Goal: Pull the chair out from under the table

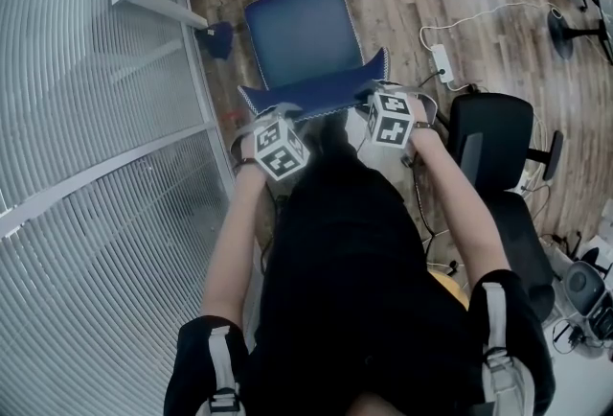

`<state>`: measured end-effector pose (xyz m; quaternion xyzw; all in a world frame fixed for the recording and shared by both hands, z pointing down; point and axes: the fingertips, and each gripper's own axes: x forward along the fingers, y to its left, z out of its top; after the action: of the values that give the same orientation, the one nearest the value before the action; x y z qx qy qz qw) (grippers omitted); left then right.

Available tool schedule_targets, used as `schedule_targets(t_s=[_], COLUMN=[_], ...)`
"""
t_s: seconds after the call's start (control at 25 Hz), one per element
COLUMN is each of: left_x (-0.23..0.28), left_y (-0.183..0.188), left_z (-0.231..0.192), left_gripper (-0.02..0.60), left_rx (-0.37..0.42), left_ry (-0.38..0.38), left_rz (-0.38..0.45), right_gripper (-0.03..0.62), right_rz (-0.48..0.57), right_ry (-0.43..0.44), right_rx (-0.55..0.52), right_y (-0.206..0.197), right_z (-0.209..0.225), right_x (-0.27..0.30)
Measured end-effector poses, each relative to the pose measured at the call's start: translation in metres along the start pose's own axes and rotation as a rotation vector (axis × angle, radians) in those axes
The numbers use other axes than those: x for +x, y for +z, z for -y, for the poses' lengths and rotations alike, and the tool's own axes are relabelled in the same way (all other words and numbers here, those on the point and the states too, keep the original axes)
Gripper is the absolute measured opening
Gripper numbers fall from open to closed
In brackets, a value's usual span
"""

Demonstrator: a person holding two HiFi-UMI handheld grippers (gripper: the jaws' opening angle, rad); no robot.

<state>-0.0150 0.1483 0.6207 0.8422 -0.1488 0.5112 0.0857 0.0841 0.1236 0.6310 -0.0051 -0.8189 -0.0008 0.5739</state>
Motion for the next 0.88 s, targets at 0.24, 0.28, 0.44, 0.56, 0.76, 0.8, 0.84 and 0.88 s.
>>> schedule_targets(t_s=[0.24,0.28,0.44,0.56,0.76,0.8,0.84,0.88], left_x=[0.0013,0.0015,0.0023,0.0019,0.0037,0.0036,0.0035,0.0034], left_y=[-0.0001,-0.0006,0.0004,0.0010,0.0014,0.0013,0.0015,0.0014], left_z=[0.0005,0.0008,0.0012,0.0013,-0.0006,-0.0009,-0.0010,-0.0009], left_gripper=[0.081,0.081,0.081,0.081,0.086,0.089,0.089,0.089], left_rx=[0.020,0.020,0.024,0.028,-0.021,-0.043,-0.057,-0.062], left_ry=[0.043,0.051,0.063,0.057,0.066,0.068,0.068,0.069], left_rz=[0.036,0.043,0.049,0.051,0.071,0.069,0.065,0.061], right_gripper=[0.095,0.095,0.095,0.097,0.104,0.107,0.109,0.110], right_rz=[0.006,0.009,0.016,0.030,0.065,0.075,0.080,0.081], right_ry=[-0.009,-0.009,-0.014,-0.026,-0.058,-0.066,-0.075,-0.085], right_rx=[0.008,0.009,0.009,0.014,0.039,0.051,0.060,0.066], right_y=[-0.0018,-0.0017,-0.0029,-0.0026,-0.0032,-0.0029,-0.0027,-0.0021], right_z=[-0.0005,-0.0007,-0.0005,-0.0001,0.0023,0.0026,0.0029,0.0032], right_x=[0.0012,0.0017,0.0011,0.0004,0.0027,0.0027,0.0025,0.0026])
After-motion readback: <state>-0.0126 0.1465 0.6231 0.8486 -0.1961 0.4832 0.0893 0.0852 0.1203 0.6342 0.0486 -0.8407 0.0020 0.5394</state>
